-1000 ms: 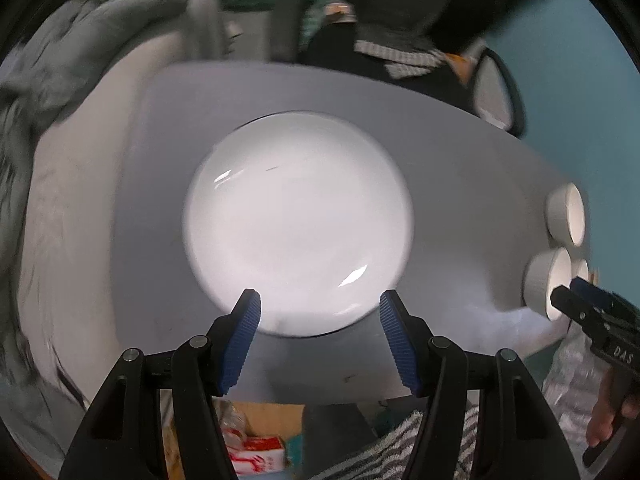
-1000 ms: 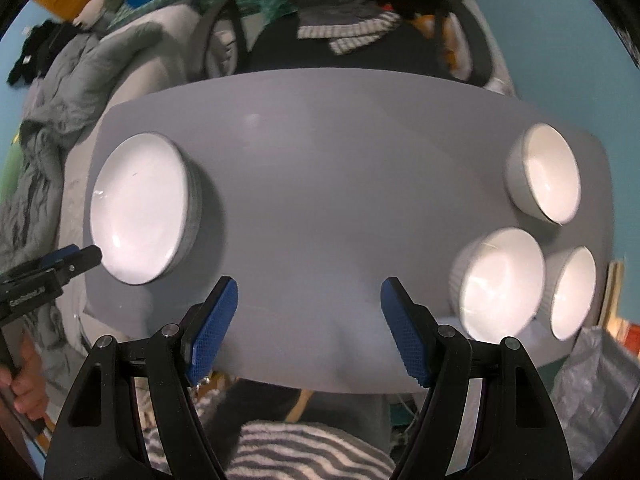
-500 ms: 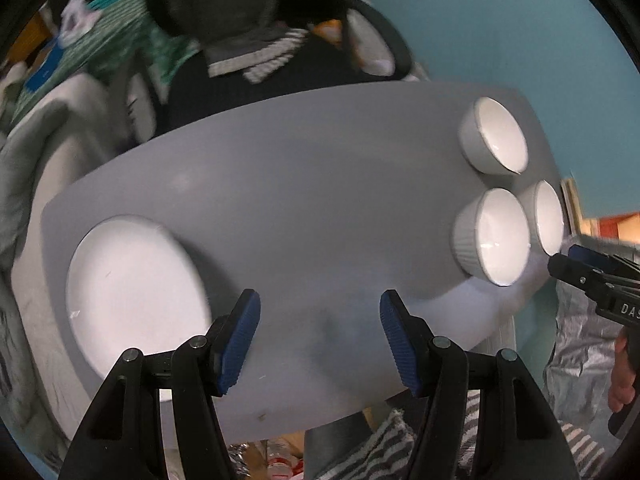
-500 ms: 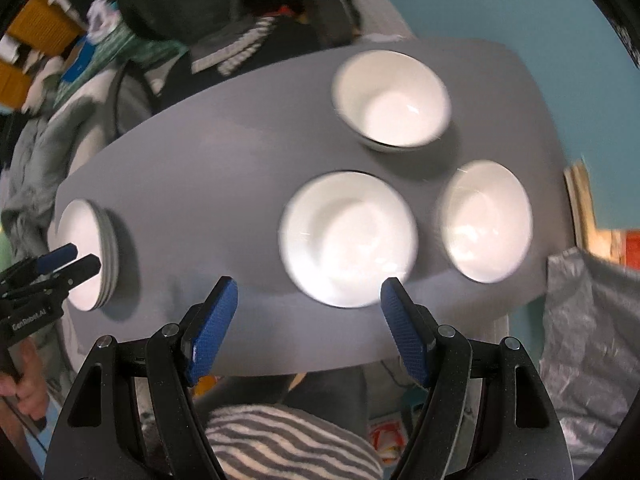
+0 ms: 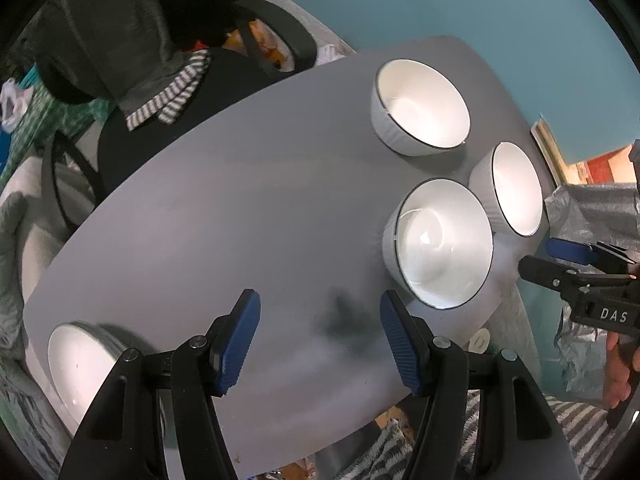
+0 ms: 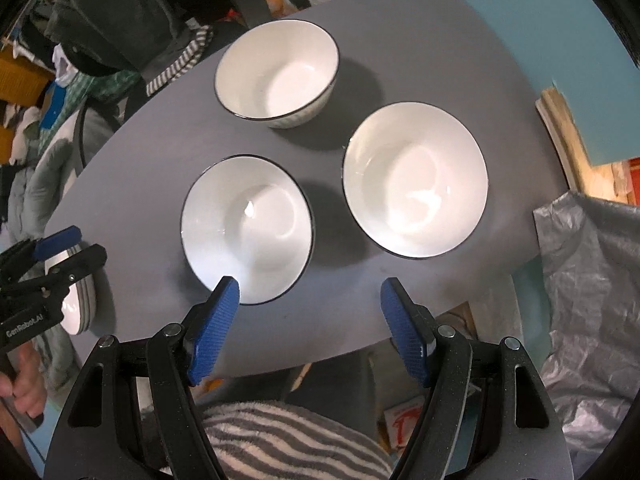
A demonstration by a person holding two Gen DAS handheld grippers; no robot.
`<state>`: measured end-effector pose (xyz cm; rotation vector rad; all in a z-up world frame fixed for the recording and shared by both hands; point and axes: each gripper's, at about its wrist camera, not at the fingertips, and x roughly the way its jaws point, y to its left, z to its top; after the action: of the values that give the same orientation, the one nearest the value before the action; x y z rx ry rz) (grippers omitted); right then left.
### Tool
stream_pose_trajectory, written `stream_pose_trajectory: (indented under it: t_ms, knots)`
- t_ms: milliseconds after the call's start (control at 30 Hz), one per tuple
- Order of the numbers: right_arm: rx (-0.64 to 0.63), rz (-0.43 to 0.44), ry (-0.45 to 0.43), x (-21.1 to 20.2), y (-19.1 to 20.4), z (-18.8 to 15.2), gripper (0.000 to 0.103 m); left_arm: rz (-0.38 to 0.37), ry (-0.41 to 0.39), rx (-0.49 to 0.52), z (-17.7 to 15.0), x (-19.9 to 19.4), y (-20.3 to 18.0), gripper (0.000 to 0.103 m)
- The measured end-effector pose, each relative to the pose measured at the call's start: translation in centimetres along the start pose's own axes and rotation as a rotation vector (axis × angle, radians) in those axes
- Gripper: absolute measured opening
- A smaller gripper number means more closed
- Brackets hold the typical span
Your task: Organize plates and bowls
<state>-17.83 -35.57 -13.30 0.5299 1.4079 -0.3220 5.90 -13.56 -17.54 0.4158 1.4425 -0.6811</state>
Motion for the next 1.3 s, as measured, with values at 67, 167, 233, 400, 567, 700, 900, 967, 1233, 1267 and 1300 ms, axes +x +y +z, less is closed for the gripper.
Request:
stream_pose_trajectory:
  t_ms: [67, 167, 233, 400, 567, 700, 900, 967, 1233, 1267, 1300]
  knots:
    - [0.015, 0.006, 0.003, 0.4, -0.4, 0.2, 0.073, -0.002, 0.014, 0.014, 0.6, 0.8, -0.6, 0.064]
    - [0.029, 0.02, 0.007, 1.4, -0.5, 0.4, 0.073, -0.002, 0.025, 0.035, 1.2, 1.7, -1.4, 0.064]
    - [0.032, 0.022, 0.01, 1.9, -0.5, 0.5, 0.073, -0.004, 0.035, 0.053, 1.7, 2.4, -1.9, 0.064]
    - [0.044, 0.019, 0.019, 3.4, -0.7, 1.0, 0.073, -0.011, 0.065, 0.076, 2.5, 4.4, -2.9, 0.064]
    - [0.048, 0.027, 0.039, 4.7, -0.8, 1.6, 0.067, -0.022, 0.094, 0.077, 3.0, 6.0, -3.6, 0.064]
    - [0.045, 0.021, 0.045, 5.4, -0.4, 2.0, 0.059, -0.032, 0.113, 0.067, 3.5, 7.1, -3.9, 0.064]
    - [0.047, 0.035, 0.067, 6.4, -0.3, 2.5, 0.048, -0.055, 0.13, 0.038, 4.1, 8.4, -3.9, 0.063]
    - [0.035, 0.031, 0.066, 6.7, -0.3, 2.6, 0.042, -0.065, 0.133, 0.034, 4.2, 8.6, -4.0, 0.05]
    - [-0.014, 0.042, 0.095, 7.6, -0.1, 2.9, 0.017, -0.056, 0.15, 0.043, 4.4, 9.2, -4.6, 0.029]
    - [-0.02, 0.043, 0.1, 7.6, -0.1, 2.9, 0.016, -0.056, 0.15, 0.039, 4.4, 9.3, -4.7, 0.029]
    - [-0.027, 0.036, 0.103, 7.7, 0.0, 2.9, 0.016, -0.059, 0.151, 0.035, 4.4, 9.3, -4.6, 0.027]
